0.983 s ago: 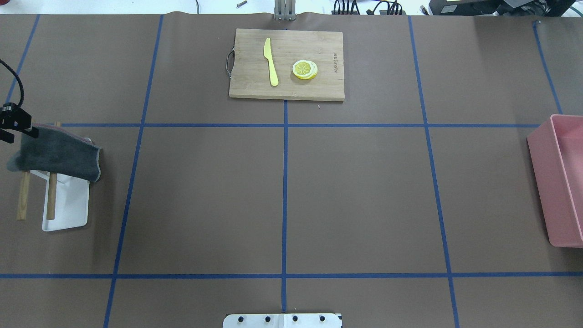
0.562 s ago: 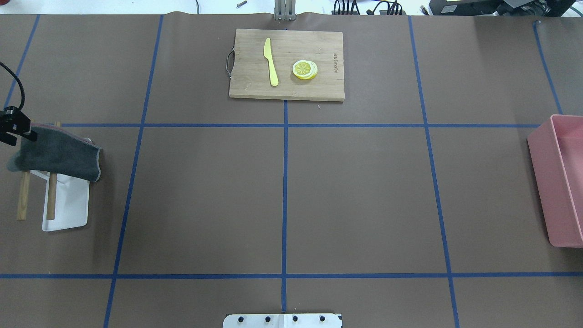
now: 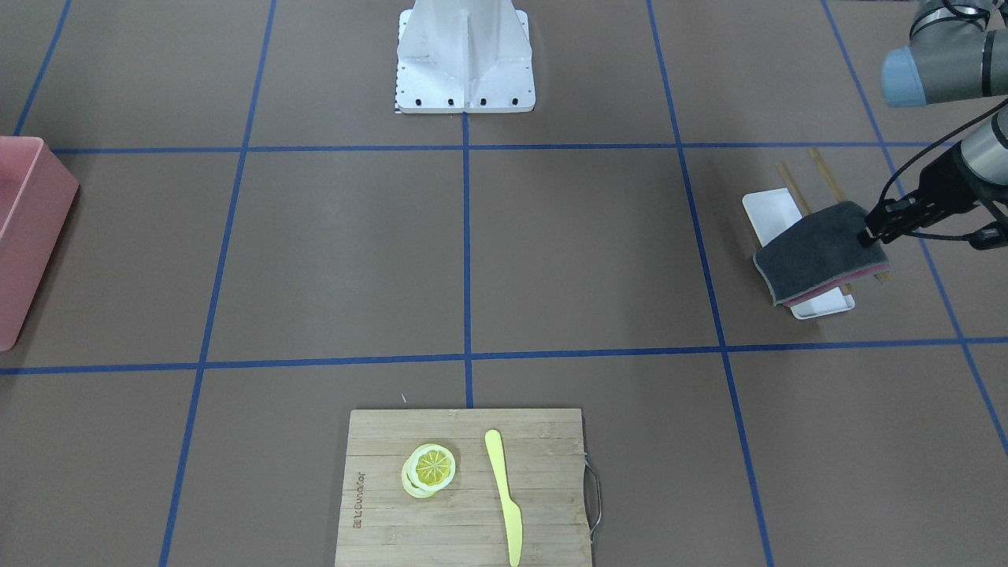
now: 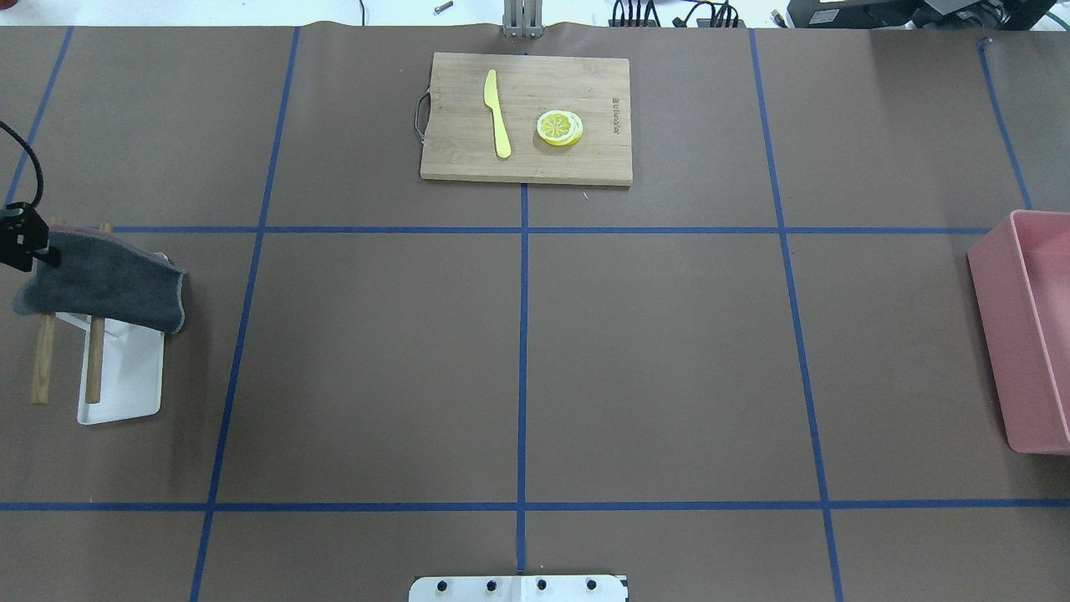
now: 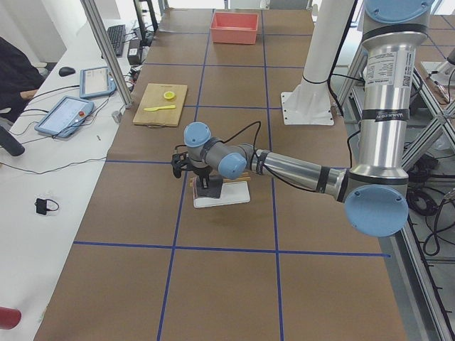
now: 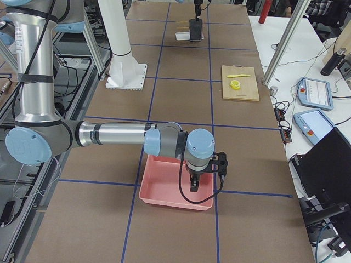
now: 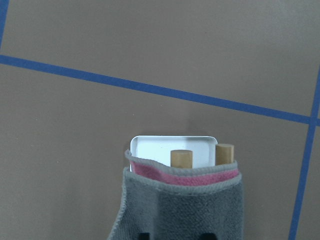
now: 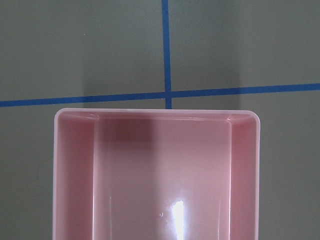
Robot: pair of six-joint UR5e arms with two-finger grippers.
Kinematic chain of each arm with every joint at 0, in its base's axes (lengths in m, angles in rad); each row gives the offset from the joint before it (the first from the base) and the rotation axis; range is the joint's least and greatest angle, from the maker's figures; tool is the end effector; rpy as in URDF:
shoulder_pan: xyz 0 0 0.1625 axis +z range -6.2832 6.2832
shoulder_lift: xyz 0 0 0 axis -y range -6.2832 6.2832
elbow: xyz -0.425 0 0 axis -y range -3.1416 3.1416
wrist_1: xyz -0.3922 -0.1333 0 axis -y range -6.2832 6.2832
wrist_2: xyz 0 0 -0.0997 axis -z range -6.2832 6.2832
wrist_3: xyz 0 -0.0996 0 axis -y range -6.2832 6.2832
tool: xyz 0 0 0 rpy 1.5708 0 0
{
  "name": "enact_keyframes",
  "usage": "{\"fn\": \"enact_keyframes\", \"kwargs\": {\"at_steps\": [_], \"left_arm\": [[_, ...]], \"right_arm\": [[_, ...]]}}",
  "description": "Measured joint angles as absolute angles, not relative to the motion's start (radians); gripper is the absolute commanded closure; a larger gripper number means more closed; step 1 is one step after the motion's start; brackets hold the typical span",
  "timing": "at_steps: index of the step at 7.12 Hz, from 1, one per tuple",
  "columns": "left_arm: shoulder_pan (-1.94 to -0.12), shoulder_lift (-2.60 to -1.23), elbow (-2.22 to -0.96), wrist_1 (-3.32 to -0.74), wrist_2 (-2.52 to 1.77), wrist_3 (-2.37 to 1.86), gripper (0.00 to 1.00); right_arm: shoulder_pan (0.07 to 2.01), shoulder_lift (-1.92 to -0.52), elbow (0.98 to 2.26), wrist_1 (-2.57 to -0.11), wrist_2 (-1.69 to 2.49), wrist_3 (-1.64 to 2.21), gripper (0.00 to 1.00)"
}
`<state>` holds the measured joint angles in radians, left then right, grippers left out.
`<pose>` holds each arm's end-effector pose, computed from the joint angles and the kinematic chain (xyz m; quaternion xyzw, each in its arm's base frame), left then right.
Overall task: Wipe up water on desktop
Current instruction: 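Reach the left gripper down to the grey towel on the white rack and grasp it, then lift the grey towel up off the white rack with the left gripper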
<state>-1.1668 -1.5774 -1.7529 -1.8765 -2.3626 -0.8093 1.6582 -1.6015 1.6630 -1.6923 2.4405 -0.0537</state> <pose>0.1427 -0.4926 0.5282 -0.0277 0.4359 -0.0876 0.8953 0.0984 -0.4673 0.6333 0.0025 -0.4220 0.0279 0.9062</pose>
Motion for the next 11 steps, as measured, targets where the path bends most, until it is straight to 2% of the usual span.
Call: {"fn": "enact_keyframes", "kwargs": {"at_steps": [1,2,7,11], "left_arm": [[-1.167,-1.577,-1.754,-1.876,-2.364,-0.810,0.98],[-1.167,-1.577,-1.756,-1.876,-2.365,-0.810,1.00],[-1.179,-1.574,-1.782,-1.872,-2.366,-0.809,1.00],[-1.289,-1.610,-1.847,-1.799,-2.412,-0.824,1.00]], "right_arm": [[1.658,-1.602,1.663,-1.693,2.441,-0.054,0.00],[1.658,-1.601,1.663,-1.693,2.441,-0.054,0.00],[1.658,-1.601,1.664,-1.695,2.441,-0.054,0.00],[1.656,-1.602,1.674,-1.677,2.456,-0.064,0.00]]}}
